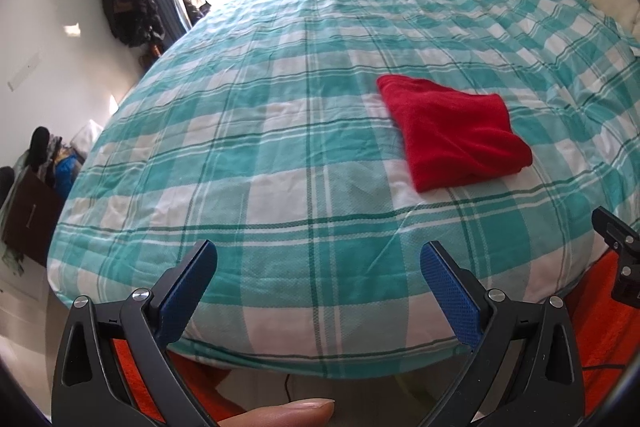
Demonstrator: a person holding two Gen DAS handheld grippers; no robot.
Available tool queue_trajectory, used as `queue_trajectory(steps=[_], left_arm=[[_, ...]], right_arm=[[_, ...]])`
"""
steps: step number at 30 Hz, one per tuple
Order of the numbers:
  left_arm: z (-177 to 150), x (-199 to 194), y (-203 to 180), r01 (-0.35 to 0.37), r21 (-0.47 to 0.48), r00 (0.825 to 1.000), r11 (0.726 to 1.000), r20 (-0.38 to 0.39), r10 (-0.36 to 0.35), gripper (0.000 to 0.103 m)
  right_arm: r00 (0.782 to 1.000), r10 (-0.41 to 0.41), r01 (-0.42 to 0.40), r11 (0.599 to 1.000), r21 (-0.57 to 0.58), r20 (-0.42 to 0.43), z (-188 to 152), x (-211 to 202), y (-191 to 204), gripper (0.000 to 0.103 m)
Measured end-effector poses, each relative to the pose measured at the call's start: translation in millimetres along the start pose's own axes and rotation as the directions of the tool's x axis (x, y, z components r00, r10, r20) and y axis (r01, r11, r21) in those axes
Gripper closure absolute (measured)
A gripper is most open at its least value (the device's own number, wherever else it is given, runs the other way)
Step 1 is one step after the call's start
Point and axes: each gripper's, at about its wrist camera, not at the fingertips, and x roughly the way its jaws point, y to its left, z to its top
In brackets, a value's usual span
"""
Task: Fold small clothes
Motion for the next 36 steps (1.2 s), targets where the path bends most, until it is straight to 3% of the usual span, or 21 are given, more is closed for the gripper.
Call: queue_trajectory(steps=[36], left_arm=[[6.6,-18.3,-11.9,0.021,0.051,0.999,0.998,-0.035,-0.019,0.001]], right_arm=[[1.0,-0.002,0.002,1.0,-0.027,-0.001,4.3,-19.4,3.7,0.002]])
